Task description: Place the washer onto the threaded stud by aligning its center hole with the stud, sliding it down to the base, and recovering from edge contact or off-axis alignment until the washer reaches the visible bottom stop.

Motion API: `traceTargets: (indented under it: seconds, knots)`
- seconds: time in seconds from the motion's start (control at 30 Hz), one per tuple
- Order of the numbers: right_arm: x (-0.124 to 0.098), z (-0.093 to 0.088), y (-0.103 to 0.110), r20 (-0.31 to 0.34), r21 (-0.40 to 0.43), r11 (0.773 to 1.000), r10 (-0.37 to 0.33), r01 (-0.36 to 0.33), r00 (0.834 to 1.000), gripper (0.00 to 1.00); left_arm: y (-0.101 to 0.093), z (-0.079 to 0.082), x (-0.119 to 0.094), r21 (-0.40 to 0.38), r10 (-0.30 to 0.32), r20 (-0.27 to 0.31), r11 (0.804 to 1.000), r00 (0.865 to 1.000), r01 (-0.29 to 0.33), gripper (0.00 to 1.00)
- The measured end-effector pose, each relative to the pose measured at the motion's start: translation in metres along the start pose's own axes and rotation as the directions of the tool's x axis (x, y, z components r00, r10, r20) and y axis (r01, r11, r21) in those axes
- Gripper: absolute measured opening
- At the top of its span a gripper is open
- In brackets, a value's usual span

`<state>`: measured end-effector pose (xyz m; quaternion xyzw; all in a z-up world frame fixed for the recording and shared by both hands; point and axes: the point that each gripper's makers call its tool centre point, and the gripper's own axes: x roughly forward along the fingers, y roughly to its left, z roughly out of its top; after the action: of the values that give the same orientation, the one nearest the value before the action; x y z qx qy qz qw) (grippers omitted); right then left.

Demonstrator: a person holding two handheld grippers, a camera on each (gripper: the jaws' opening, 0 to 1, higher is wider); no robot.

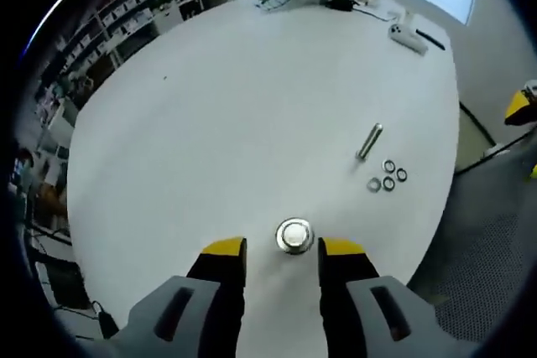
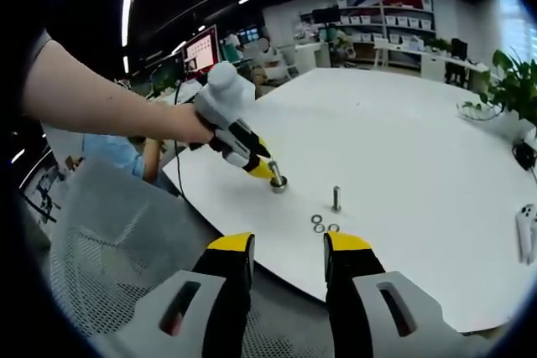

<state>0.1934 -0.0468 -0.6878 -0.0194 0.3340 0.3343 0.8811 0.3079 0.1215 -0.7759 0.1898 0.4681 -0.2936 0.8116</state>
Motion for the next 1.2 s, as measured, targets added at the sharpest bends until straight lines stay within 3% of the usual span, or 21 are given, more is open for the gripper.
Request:
traceTargets:
  seconds: [0.17, 0.37, 0.47, 0.57, 0.83, 0.93, 1.1, 1.2]
  knots:
    - [0.001, 0.000, 0.002, -0.004, -0.008, 1.000, 0.011, -0.011, 1.000, 0.35, 0.002, -0.019, -0.027, -0.039, 0.019, 0.045, 0.999, 0.999, -0.017, 0.33]
    - [0.000, 0.000, 0.001, -0.004, -0.011, 1.000, 0.001, -0.001, 1.000, 0.36, 0.004, -0.035, -0.070, -0.236, 0.036, 0.165, 0.972, 0.986, 0.004, 0.37]
    - [0.000, -0.001, 0.000, -0.004, 0.007, 1.000, -0.001, 0.001, 1.000, 0.36, 0.009, -0.040, -0.091, -0.266, 0.065, 0.208, 0.964, 0.976, -0.007, 0.37]
    - [0.000, -0.001, 0.000, -0.008, 0.004, 1.000, 0.000, 0.000, 1.000, 0.36, 0.013, -0.041, -0.115, -0.339, 0.091, 0.280, 0.941, 0.956, 0.009, 0.37]
    - [0.001, -0.003, -0.004, -0.021, 0.003, 1.000, -0.017, 0.017, 1.000, 0.36, 0.009, -0.055, -0.156, -0.344, 0.133, 0.340, 0.939, 0.931, -0.009, 0.38]
    - [0.001, -0.007, -0.004, -0.037, 0.006, 1.000, -0.024, 0.024, 0.999, 0.36, 0.001, -0.059, -0.167, -0.306, 0.131, 0.354, 0.952, 0.926, -0.017, 0.37]
    - [0.001, -0.011, -0.008, -0.063, 0.009, 0.999, -0.044, 0.045, 0.997, 0.37, -0.006, -0.055, -0.163, -0.286, 0.083, 0.387, 0.958, 0.918, 0.034, 0.38]
    - [0.002, -0.017, -0.007, -0.092, 0.005, 0.999, -0.046, 0.047, 0.995, 0.37, -0.013, -0.043, -0.161, -0.279, 0.060, 0.439, 0.957, 0.897, 0.073, 0.37]
